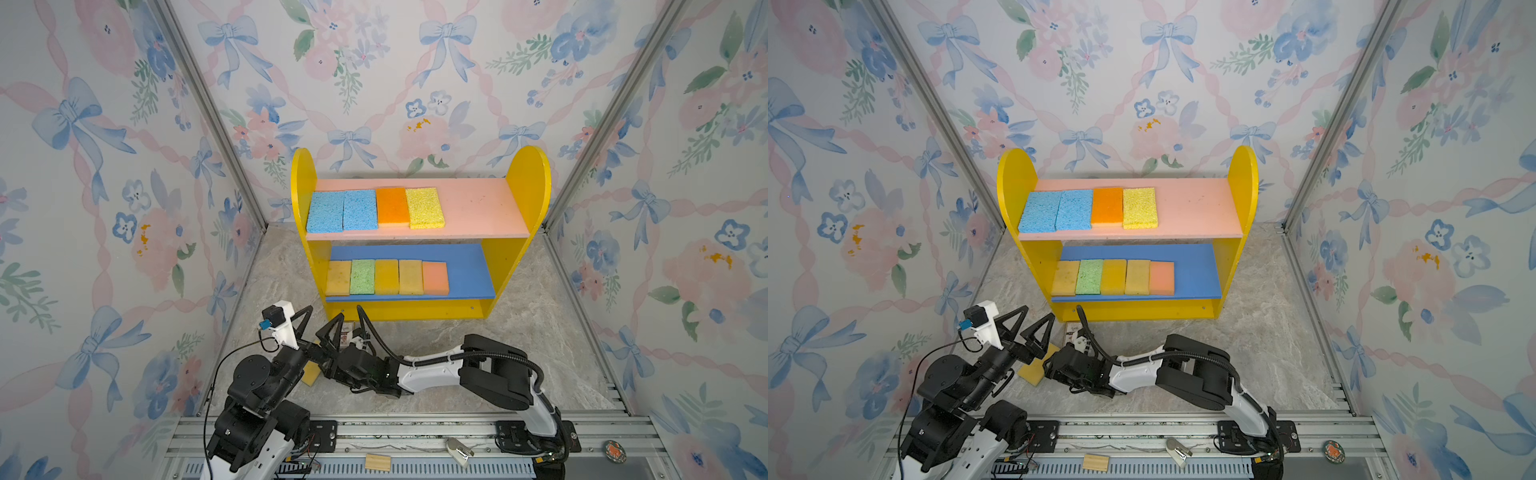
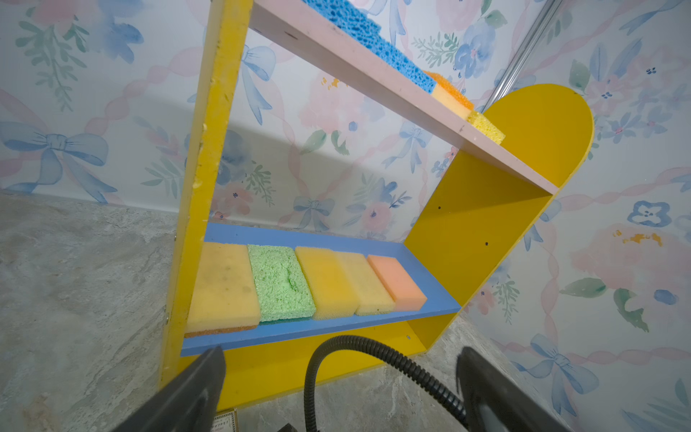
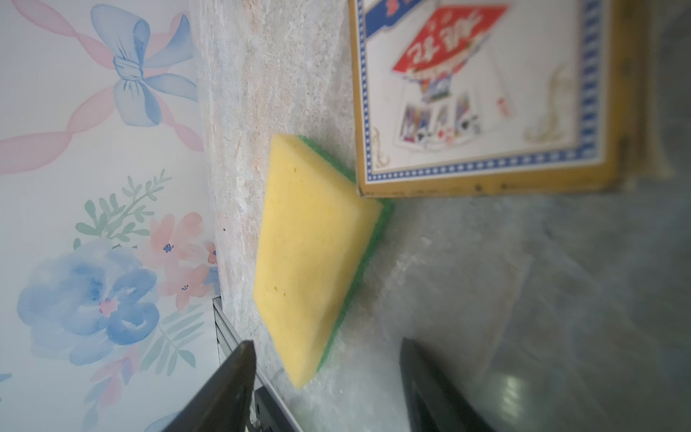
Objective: Place and organize the cleaning sponges onto the shelf
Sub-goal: 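Reach the right gripper across to the green-backed yellow sponge on the floor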
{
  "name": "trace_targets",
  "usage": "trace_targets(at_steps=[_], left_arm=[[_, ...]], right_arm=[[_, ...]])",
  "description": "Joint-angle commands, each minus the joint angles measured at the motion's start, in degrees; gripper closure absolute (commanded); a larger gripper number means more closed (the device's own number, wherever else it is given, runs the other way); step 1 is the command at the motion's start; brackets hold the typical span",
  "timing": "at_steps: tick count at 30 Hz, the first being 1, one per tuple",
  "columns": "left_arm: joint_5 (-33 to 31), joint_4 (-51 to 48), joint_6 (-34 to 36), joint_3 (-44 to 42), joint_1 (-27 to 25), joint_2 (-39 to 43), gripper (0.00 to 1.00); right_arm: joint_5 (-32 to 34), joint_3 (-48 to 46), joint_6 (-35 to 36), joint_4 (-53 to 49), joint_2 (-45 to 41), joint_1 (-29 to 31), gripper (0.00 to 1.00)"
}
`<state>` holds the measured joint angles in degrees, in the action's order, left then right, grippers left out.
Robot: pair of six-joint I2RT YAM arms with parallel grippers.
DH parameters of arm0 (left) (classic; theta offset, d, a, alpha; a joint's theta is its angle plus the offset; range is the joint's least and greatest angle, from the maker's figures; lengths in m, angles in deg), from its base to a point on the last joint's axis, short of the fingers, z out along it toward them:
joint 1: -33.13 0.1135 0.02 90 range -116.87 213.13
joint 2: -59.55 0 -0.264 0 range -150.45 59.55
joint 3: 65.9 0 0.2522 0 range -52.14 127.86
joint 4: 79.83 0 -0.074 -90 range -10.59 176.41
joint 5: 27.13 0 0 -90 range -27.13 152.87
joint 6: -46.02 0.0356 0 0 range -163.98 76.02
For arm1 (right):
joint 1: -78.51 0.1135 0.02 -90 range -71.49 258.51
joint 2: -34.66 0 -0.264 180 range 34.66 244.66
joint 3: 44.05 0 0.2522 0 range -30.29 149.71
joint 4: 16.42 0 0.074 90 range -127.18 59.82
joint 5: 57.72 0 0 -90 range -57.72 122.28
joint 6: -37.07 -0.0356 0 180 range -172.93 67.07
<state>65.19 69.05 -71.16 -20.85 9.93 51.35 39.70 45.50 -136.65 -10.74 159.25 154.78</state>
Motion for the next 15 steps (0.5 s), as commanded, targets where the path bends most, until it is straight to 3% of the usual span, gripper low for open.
trace_targets(at_steps=[1,11,15], left_arm=[[-0.5,0.0,0.5,-0.2,0.4,1.0,0.02],[-0.6,0.0,0.5,-0.3,0.0,1.3,0.02],[-0.7,0.0,0.5,-0.3,-0.2,1.4,0.02]], right_arm=[[2.6,4.0,-3.3,-6.2,3.1,0.1,0.38],[4.7,10.6,-5.4,-14.8,7.3,-0.4,0.57],[4.2,11.2,-5.7,-15.1,8.2,-0.9,0.73]])
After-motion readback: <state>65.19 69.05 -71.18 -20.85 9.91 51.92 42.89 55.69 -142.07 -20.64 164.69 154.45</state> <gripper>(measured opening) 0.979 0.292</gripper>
